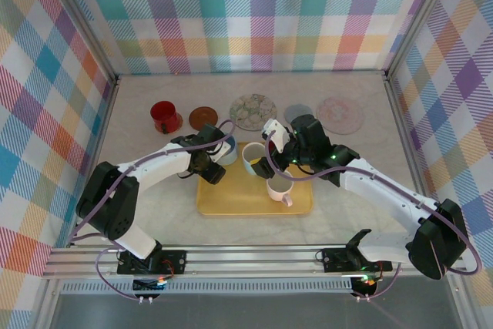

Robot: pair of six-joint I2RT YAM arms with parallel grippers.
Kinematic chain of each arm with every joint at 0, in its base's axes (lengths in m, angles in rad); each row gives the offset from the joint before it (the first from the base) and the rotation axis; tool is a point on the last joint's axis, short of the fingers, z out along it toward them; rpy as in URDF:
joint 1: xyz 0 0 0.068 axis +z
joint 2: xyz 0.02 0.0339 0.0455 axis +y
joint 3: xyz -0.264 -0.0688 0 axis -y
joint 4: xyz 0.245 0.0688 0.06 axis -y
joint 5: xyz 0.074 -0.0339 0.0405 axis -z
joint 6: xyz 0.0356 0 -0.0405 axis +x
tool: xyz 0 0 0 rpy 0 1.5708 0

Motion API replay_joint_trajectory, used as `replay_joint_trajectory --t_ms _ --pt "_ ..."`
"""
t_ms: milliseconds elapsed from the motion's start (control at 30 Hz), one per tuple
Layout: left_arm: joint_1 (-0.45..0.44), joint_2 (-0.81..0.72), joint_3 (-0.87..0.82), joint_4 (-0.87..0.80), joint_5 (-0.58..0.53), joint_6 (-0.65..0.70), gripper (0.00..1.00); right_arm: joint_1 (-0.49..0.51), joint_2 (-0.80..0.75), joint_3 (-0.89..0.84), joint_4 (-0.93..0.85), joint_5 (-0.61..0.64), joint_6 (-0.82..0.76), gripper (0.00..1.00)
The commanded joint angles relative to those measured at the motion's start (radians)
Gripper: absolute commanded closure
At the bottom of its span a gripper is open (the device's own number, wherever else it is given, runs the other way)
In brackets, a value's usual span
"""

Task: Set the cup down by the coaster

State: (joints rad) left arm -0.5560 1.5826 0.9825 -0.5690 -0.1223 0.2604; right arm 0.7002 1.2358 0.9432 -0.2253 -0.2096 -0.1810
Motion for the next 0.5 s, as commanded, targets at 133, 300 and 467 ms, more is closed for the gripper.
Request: replay_joint_trajectory --t_ms 133,300,467 --pt "-0.010 0.032 0.044 0.023 -0.005 0.020 0.37 0.005 0.017 0.017 0.016 0.001 -0.021 0.01" --pt "-0.010 0.030 0.033 0.043 -0.019 0.020 0.41 0.005 0.017 0.019 0.015 0.006 -0.025 0.01" --pt "-0.010 0.013 0.002 0.083 -0.031 0.018 0.45 0.005 0.016 0.019 0.017 0.003 -0.025 0.01"
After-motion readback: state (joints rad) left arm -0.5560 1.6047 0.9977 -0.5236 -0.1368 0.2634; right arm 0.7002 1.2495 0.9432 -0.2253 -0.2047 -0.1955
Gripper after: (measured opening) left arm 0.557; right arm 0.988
